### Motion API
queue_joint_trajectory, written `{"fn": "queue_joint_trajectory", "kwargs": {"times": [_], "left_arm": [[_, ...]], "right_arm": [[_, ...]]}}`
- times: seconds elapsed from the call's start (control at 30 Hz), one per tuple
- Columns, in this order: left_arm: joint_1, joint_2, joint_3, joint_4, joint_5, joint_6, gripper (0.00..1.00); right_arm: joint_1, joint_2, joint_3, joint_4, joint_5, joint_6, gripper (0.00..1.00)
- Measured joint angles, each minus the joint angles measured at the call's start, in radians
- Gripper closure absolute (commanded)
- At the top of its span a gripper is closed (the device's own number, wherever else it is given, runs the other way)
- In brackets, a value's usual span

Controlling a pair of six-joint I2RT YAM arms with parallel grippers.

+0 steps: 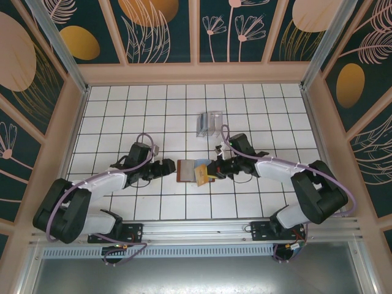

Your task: Put the credit cards into the card holder

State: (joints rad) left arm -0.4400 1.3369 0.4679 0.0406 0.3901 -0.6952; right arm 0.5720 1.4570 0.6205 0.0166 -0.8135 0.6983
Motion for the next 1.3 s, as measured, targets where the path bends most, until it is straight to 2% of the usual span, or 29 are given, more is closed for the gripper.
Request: {"fn": "queue_joint_trajectory", "kwargs": {"times": [0.3, 0.57, 1.03, 1.3], "left_arm": [[-0.029, 0.071, 0.044, 0.015, -0.005, 0.003, 0.25], [-0.031, 0.084, 0.047, 0.023, -0.002, -0.011, 0.26], [-0.063, 0.143, 0.084, 0.029, -0.048, -0.018, 0.49], [-0.069, 0.155, 0.084, 0.045, -0.054, -0.019, 0.52]], "right_arm": [[-0.053, 0.067, -0.021, 0.164, -0.030, 0.015, 1.00], [-0.078, 0.179, -0.019, 0.183, -0.042, -0.024, 1.00], [-0.101, 0.203, -0.019, 0.242, -0.072, -0.038, 1.00], [-0.099, 0.222, -0.019, 0.308, -0.089, -0.034, 1.00]]}}
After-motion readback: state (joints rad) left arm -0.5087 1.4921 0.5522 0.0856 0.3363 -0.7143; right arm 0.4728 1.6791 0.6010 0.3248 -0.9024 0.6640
